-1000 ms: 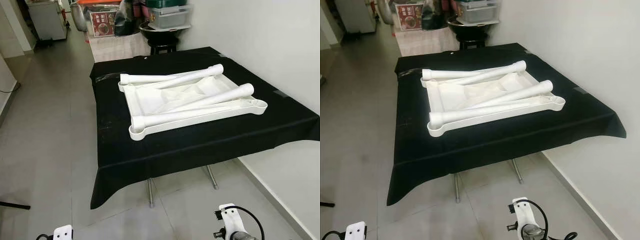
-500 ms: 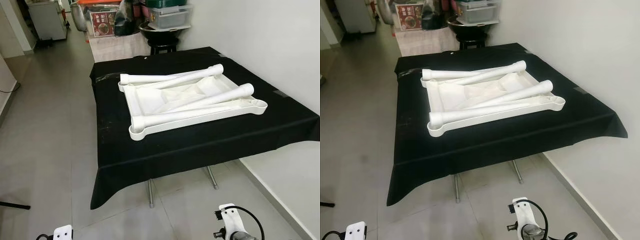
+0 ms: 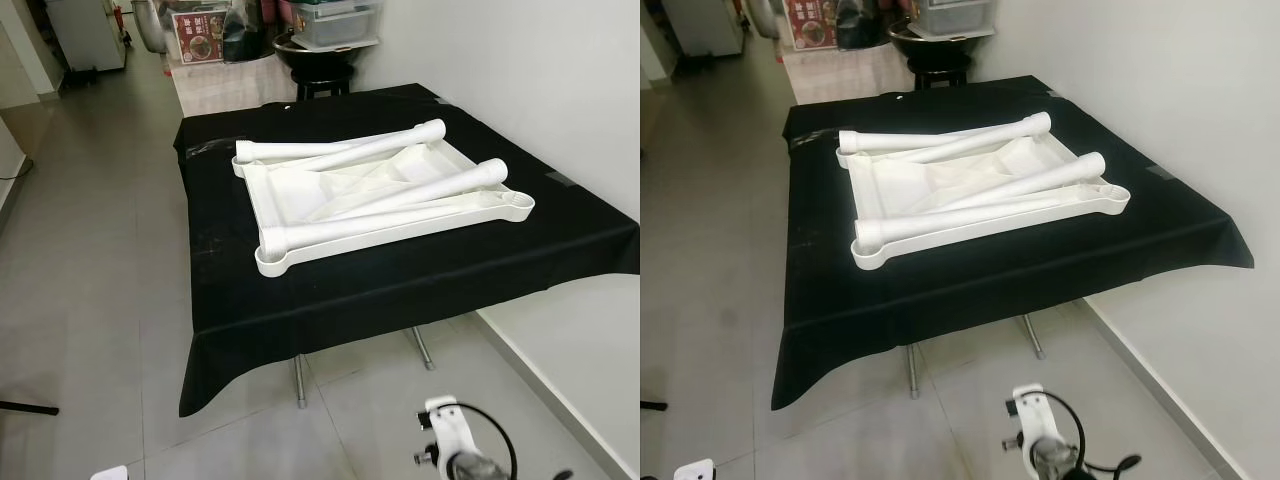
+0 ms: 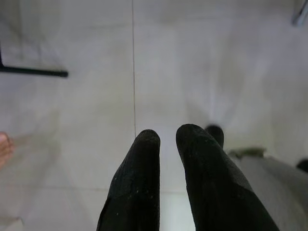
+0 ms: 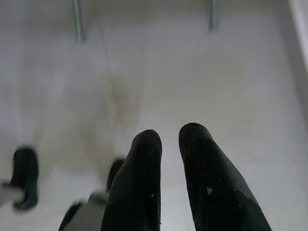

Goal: Building children table

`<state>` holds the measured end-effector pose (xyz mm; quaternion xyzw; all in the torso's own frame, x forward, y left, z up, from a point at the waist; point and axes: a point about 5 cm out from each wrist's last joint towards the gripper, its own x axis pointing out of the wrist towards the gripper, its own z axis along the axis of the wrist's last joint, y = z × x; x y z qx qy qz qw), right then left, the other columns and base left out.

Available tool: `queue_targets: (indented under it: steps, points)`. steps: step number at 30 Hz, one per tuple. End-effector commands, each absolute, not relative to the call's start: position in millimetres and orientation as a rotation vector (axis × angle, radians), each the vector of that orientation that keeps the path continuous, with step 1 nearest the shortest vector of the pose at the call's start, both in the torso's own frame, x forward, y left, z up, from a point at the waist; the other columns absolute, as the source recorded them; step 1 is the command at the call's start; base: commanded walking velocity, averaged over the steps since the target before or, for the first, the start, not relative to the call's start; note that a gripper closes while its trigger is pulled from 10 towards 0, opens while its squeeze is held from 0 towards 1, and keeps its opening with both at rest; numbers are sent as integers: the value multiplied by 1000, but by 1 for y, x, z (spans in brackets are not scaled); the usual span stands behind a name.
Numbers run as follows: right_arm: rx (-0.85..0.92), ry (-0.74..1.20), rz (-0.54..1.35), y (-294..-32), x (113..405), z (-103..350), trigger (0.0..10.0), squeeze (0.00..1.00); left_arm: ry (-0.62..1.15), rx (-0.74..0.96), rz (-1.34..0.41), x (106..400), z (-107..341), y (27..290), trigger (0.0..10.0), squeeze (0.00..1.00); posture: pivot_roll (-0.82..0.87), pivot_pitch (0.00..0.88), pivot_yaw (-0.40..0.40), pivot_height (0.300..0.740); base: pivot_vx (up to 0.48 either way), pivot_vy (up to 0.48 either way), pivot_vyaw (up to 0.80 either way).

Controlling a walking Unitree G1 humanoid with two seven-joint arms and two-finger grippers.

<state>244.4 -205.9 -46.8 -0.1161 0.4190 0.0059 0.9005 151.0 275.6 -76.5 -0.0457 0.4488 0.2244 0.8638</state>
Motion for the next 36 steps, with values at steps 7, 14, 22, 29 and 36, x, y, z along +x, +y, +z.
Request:
queue_targets:
  steps: [7,14,22,29,36]
  points:
    - [-396,335,149,-180,332,43,10000,0,304,46,256,245,14,292,10000,0,-37,20,-13,740,0,0,0]
    - [-475,140,463,-163,336,76,10000,0,134,122,-64,235,48,240,10000,0,-36,0,-12,740,0,0,0]
    - [-270,13,773,-142,298,96,10000,0,37,42,-363,213,79,186,10000,0,-46,0,1,740,0,0,0]
    - [-118,-88,712,-114,297,100,10000,0,-13,-43,-186,236,86,164,10000,0,-60,0,9,740,0,0,0]
    - [-101,-114,727,-101,302,110,10000,0,-17,-60,-163,241,96,161,10000,0,-54,0,7,740,0,0,0]
